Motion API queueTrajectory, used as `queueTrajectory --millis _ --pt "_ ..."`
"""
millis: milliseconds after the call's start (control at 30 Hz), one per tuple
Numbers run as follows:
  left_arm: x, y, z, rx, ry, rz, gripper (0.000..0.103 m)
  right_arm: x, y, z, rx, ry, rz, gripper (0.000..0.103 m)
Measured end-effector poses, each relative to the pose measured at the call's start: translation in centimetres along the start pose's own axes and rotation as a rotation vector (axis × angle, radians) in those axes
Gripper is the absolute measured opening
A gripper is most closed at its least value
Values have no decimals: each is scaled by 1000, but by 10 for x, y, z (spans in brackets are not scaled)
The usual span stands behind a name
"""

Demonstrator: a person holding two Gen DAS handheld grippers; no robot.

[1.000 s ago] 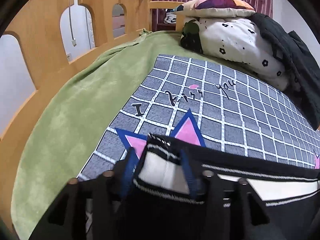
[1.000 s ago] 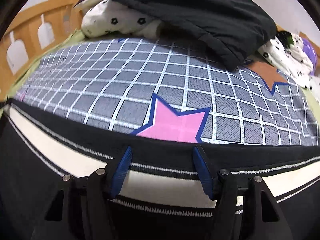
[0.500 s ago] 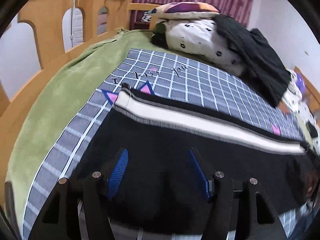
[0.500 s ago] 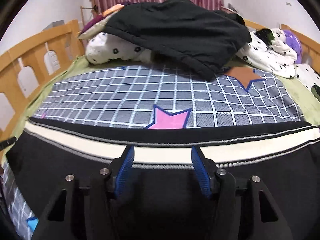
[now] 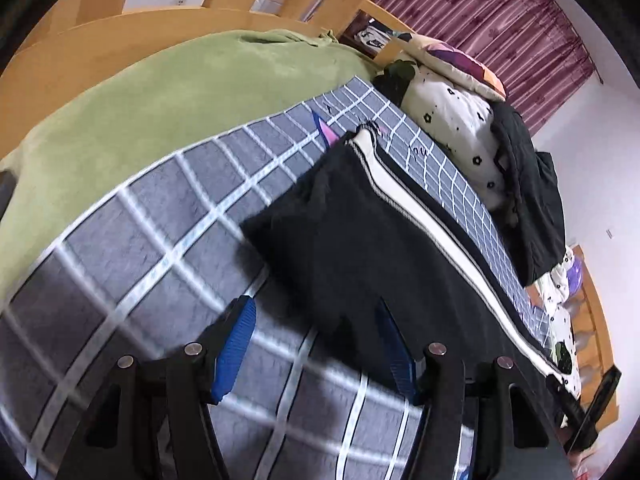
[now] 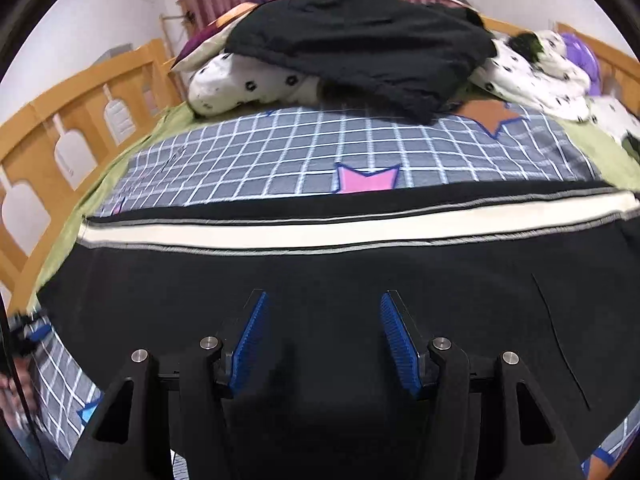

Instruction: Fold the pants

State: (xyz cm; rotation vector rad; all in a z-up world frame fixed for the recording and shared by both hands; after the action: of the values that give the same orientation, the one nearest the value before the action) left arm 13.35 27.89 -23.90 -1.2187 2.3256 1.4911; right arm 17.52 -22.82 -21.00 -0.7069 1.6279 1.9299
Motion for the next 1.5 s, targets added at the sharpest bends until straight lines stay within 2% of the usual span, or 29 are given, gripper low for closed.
queueTrajectory --millis 67,100,167,233,267,400,467,533,600,667,733,800,833,933,967,1033,1100,1200,1233,1267,1300,1367,1433,1500 --pt "-5 -11 -4 -2 -1 3 57 0 2 10 8 44 -12 58" --pt "-8 -17 -6 -10 1 -2 52 1 4 15 8 63 -21 58" --pt "-10 -25 -8 -25 0 4 49 2 6 20 7 84 -23 58" --pt "-13 -30 -11 -46 -6 16 41 4 8 20 16 95 -23 58" --pt "-14 -32 -10 -60 -8 25 33 3 9 18 20 97 -25 58" --pt "-20 -35 -3 -38 97 50 17 5 19 -2 51 80 -45 48" --pt "-23 -31 -7 -57 112 36 15 6 26 -15 62 59 -55 48" --pt "-25 -23 -24 -149 37 -11 15 8 34 -32 77 29 -61 48" --pt "-26 -8 -51 -265 -102 -101 14 8 42 -47 87 2 -63 48" --pt "-25 12 -96 -382 -308 -229 14 8 57 -66 103 -21 -89 48" --pt "-16 26 -155 -453 -504 -322 14 7 73 -84 129 -32 -124 48" --pt "-5 32 -203 -401 -585 -343 11 7 86 -100 138 -44 -150 48" --pt "9 36 -240 -328 -634 -346 10 7 91 -110 129 -58 -157 48" --pt "54 36 -327 -208 -781 -345 7 10 100 -139 103 -108 -157 48" --pt "69 33 -347 -166 -814 -332 6 11 103 -146 107 -119 -159 48" --pt "116 13 -395 -73 -876 -252 5 13 112 -166 123 -147 -180 48" --pt "160 -13 -422 -22 -912 -179 5 13 123 -183 128 -181 -205 48" --pt "227 -48 -433 29 -935 -40 5 16 139 -213 126 -267 -241 48" --pt "257 -63 -430 48 -937 43 5 18 142 -219 124 -288 -248 48" --pt "273 -70 -428 60 -940 86 5 20 146 -226 125 -310 -257 48" --pt "293 -75 -422 51 -959 112 5 21 149 -234 128 -332 -265 48" --pt "312 -71 -413 24 -1019 92 6 23 152 -241 129 -353 -270 48" --pt "317 -58 -409 62 -1048 98 16 22 149 -240 112 -364 -265 49" --pt "314 -40 -404 113 -1066 125 36 19 141 -228 80 -339 -247 49"
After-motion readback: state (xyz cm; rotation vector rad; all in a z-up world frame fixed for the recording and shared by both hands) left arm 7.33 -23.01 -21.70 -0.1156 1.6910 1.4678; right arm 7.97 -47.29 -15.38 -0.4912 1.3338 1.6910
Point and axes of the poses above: each gripper's, at about its wrist camera, not at the fingertips, and y roughly against the way its jaws point, z to its left, x to its underside, the point moved 6 cm from there along -y, roughly the way its jaws point, and after that the axes turned 2 degrees about -x, right-handed, at the moved point
